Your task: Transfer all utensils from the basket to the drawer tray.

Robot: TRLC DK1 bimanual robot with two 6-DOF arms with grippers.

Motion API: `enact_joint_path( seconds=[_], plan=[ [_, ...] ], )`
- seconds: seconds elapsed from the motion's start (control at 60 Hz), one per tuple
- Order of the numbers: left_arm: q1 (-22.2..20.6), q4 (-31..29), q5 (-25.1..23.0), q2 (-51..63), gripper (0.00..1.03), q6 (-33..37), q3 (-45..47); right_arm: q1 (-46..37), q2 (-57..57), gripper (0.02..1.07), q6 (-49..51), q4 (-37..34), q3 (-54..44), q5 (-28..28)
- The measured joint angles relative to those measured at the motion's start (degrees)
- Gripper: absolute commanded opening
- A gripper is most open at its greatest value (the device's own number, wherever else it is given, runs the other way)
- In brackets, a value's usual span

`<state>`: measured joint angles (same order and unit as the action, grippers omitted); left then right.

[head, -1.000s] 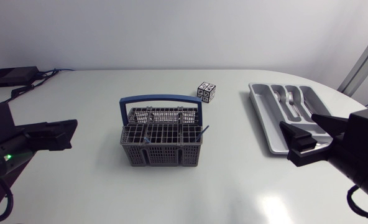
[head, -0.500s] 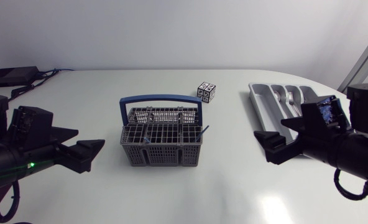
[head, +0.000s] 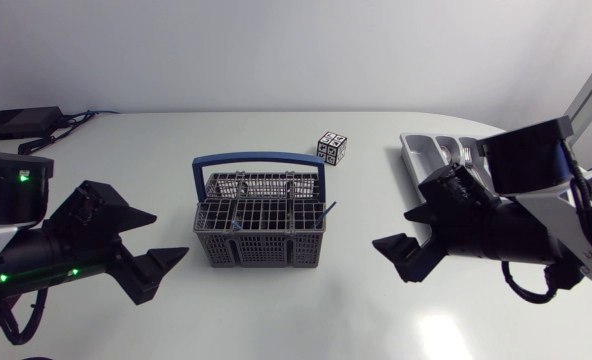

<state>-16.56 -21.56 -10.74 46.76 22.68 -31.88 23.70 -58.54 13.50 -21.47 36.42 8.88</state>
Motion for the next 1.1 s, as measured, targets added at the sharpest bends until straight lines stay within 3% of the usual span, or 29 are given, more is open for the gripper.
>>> enact_joint_path(
  seconds=[0.233, 0.483, 0.583, 0.683, 0.983, 1.1],
  plan=[
    [0.76, 2.58, -8.15, 0.57, 0.96, 1.86, 0.0, 2.08, -4.24, 1.02, 2.01, 0.77, 0.81, 4.35],
    [0.74, 9.42, -11.34, 1.22, 0.96, 1.79, 0.31, 4.72, -6.4, 1.01, 2.6, 7.89, 1.09, 5.29],
    [0.61, 10.12, -12.28, 2.12, 0.96, 1.79, 0.42, 6.01, -7.37, 0.93, 2.89, 11.76, 1.09, 5.31],
    [0.11, 11.63, -12.74, 2.71, 0.96, 1.77, 1.11, 6.78, -8.66, 0.92, 3.08, 14.8, 1.11, 5.44],
    [-0.55, 14.58, -12.83, 4.04, 0.96, 1.73, 2.4, 6.95, -15.98, 0.52, 3.1, 22.25, 2.32, 5.46],
    [-0.76, 15.56, -12.83, 4.74, 0.96, 1.55, 2.71, 6.93, -17.64, 0.47, 3.28, 24.33, 2.58, 5.49]
  ],
)
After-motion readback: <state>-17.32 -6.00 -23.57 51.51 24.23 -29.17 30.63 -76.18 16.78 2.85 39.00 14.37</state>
